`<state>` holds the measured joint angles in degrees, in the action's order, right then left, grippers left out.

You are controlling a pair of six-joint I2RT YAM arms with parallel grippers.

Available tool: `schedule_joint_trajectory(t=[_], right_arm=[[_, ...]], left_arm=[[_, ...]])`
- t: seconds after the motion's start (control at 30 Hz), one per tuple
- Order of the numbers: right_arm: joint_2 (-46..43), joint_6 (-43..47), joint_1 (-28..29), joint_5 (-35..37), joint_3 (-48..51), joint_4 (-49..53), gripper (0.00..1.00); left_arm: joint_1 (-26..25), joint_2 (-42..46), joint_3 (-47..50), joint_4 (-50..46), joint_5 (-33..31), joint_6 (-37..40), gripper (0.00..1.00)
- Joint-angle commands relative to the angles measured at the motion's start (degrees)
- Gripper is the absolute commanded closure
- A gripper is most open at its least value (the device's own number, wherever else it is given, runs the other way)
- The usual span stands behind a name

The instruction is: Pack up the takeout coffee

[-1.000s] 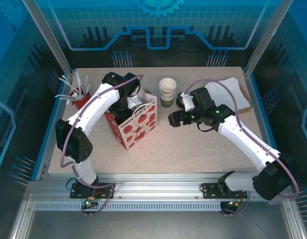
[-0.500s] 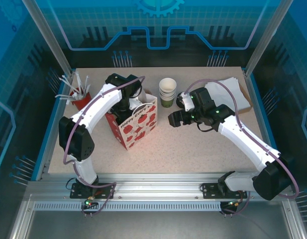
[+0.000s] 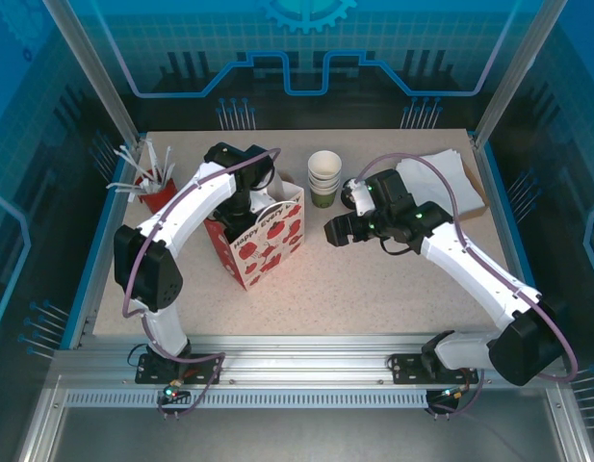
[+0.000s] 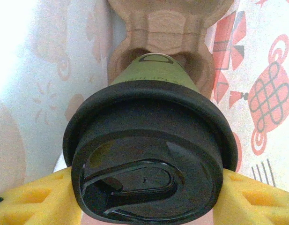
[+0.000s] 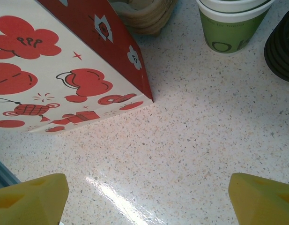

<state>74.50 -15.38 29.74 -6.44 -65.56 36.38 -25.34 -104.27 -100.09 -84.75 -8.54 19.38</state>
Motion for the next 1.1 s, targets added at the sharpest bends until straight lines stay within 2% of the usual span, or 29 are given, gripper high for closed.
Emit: schedule_joint_trajectory(t=[0.0,1.07], right_arm=[[0.5,0.0,1.1,-0.6,-0.6,-0.2,0.10],[0.7,0.0,1.4,-0.4,-0.5,-0.3,0.10]], left_arm=[[0.1,0.4,-1.2,-1.2,1.2,-1.4,0.51],[0.1,2.2,-0.7,-2.0,1.4,-0.5,0.51]])
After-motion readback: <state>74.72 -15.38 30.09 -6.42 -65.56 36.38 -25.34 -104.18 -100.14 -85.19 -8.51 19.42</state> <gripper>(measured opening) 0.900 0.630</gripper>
